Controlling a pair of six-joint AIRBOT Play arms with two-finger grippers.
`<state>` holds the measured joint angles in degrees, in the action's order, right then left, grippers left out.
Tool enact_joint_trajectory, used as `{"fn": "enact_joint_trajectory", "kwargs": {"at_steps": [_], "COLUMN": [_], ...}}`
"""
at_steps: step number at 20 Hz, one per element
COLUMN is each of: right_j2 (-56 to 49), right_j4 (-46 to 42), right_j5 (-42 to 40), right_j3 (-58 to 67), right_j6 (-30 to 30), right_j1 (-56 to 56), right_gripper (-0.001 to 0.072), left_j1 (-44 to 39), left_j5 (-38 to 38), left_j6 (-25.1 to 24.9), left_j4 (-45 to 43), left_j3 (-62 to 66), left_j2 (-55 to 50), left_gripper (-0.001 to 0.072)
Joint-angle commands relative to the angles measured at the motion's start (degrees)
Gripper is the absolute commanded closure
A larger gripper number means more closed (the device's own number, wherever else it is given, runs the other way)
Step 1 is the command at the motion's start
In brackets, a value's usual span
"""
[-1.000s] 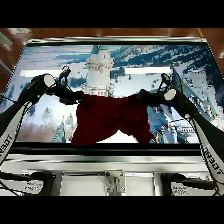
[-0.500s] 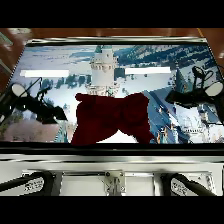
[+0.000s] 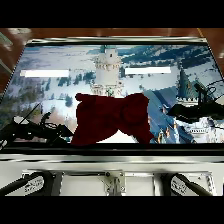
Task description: Fold the shirts.
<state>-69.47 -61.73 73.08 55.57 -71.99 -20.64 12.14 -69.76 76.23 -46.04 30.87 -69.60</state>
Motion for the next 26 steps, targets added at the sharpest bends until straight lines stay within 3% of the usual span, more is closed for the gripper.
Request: {"fn": "enact_joint_trajectory", "kwargs": {"at_steps": [1,7,8,10,11,16,20,26], "right_j2": [0.04,0.04,0.04,0.04,0.04,0.04,-0.61,-6.67], "right_j4": [2.97,2.99,2.99,2.99,2.95,9.38,11.45,23.02], "right_j5": [0.68,0.66,0.59,0.39,0.17,-1.33,-7.23,-10.12], "right_j3": [-0.68,-0.68,-0.68,-0.72,-0.74,-9.16,-17.38,-19.28], "right_j6": [0.74,0.72,0.7,0.55,0.48,2.4,2.95,7.02], "right_j1": [-0.24,-0.24,-0.24,-0.24,-0.24,-0.2,-0.2,0.81], "right_gripper": [0.0023,0.0023,0.0023,0.0023,0.0023,0.0023,0.0023,0.0023], "left_j1": [-1.42,-6.78,-7.82,-9.16,-9.25,-9.18,-9.18,-9.18], "left_j5": [2.16,7.43,9.29,11.47,11.3,10.47,8.85,8.68], "left_j6": [-1.22,-1.27,-1.22,-1.51,-3.39,-3.82,-3.8,-3.74], "left_j4": [2.6,6.19,8.35,12.13,13.16,13.05,12.76,12.63], "left_j3": [-1.49,-1.49,-1.49,-1.46,-1.46,-1.44,-1.36,-1.36], "left_j2": [-1.95,-6.6,-6.88,-6.86,-6.82,-5.84,-2.47,0.9], "left_gripper": [0.0,0.001,0.0134,0.0602,0.0667,0.0669,0.0669,0.0669]}}
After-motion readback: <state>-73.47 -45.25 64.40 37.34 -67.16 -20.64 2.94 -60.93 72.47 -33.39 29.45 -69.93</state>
